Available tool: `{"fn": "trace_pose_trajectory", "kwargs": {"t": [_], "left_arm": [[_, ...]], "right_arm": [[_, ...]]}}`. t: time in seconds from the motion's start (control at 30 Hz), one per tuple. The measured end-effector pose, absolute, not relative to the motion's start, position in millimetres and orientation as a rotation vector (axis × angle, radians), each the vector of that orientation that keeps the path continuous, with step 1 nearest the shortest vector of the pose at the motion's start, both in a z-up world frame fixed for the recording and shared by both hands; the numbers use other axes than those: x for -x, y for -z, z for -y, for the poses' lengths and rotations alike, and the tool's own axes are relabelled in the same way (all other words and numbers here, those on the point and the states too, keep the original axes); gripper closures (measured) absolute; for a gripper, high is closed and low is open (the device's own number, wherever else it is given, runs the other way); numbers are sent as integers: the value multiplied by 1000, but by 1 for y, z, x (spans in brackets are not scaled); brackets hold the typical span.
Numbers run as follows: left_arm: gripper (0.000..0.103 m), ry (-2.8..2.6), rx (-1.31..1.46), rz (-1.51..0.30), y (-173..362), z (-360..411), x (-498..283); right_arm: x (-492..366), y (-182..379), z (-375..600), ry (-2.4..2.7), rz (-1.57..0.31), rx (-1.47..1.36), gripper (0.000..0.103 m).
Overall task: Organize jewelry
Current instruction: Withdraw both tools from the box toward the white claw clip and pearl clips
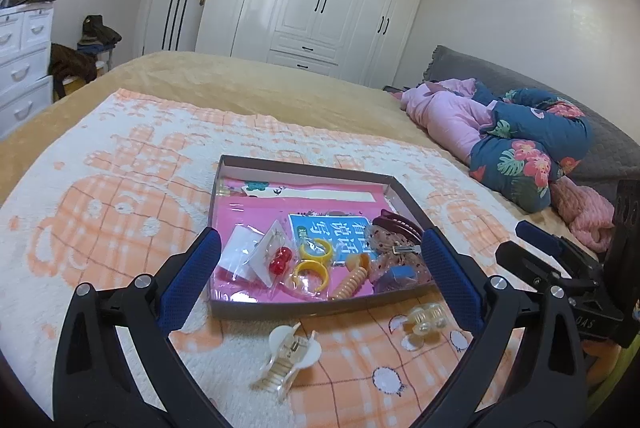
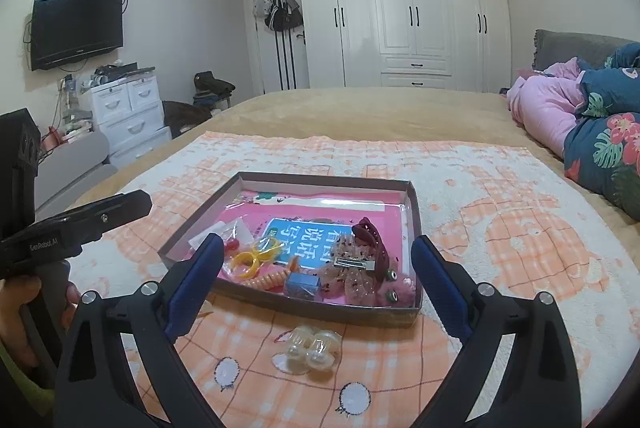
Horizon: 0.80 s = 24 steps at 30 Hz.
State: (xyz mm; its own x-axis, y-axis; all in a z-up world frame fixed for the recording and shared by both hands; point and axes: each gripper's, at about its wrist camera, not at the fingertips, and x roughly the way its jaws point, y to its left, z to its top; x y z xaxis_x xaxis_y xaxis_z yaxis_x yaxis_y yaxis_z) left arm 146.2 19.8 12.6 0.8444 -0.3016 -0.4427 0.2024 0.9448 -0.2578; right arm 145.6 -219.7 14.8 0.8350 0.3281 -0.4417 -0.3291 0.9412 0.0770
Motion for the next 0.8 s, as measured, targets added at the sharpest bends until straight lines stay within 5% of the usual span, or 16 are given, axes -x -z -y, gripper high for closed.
{"fn": "trace_pose_trajectory", "kwargs": {"t": [0.8], "left_arm": [[11,213,160,-491,7,-31,-100]], "right_arm": [[-114,15,208,-354,-464,129,11]]}}
